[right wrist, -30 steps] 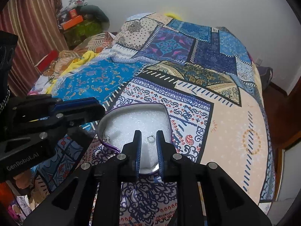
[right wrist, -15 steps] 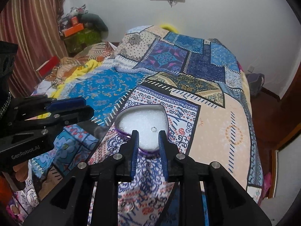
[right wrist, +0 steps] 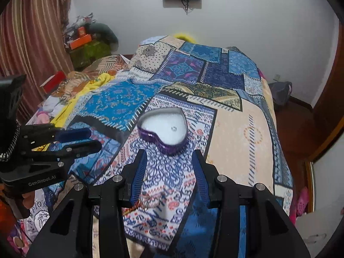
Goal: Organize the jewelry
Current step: 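Carry both rings over the heart tin and open both grippers to drop them, then grasp the gold-and-red bracelet with the left gripper while the right gripper grasps silver rings, then lift the bracelet and rings and carry both over the heart tin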
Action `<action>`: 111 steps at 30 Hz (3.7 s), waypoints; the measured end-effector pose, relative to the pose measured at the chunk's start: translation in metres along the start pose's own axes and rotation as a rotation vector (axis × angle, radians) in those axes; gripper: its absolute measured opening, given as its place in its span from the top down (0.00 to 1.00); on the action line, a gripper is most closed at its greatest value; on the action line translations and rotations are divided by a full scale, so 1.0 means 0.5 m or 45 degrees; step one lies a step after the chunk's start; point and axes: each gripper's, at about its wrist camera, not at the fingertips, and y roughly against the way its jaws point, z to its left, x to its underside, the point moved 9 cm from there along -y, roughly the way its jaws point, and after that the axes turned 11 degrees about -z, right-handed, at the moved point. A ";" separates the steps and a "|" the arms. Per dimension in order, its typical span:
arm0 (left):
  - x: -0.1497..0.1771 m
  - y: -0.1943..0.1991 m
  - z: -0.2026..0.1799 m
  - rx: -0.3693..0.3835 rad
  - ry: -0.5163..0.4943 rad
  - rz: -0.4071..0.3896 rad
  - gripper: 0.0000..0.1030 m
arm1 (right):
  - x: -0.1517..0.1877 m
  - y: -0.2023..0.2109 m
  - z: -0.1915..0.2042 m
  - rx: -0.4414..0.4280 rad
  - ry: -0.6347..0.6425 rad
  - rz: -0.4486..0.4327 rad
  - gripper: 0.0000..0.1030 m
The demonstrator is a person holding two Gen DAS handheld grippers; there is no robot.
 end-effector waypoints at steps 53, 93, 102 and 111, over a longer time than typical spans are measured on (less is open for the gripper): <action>0.110 -0.028 -0.019 0.065 0.064 0.073 0.94 | 0.167 -0.053 0.032 -0.092 -0.028 0.195 0.73; -0.048 -0.029 -0.047 0.108 -0.014 -0.107 0.95 | 0.044 -0.029 -0.019 -0.029 -0.084 -0.006 0.73; 0.032 -0.128 0.029 0.004 0.023 0.070 0.94 | 0.060 -0.063 -0.028 -0.032 -0.075 0.040 0.73; 0.027 -0.155 0.039 -0.059 -0.078 0.060 0.94 | 0.059 -0.085 -0.039 -0.035 -0.084 0.058 0.73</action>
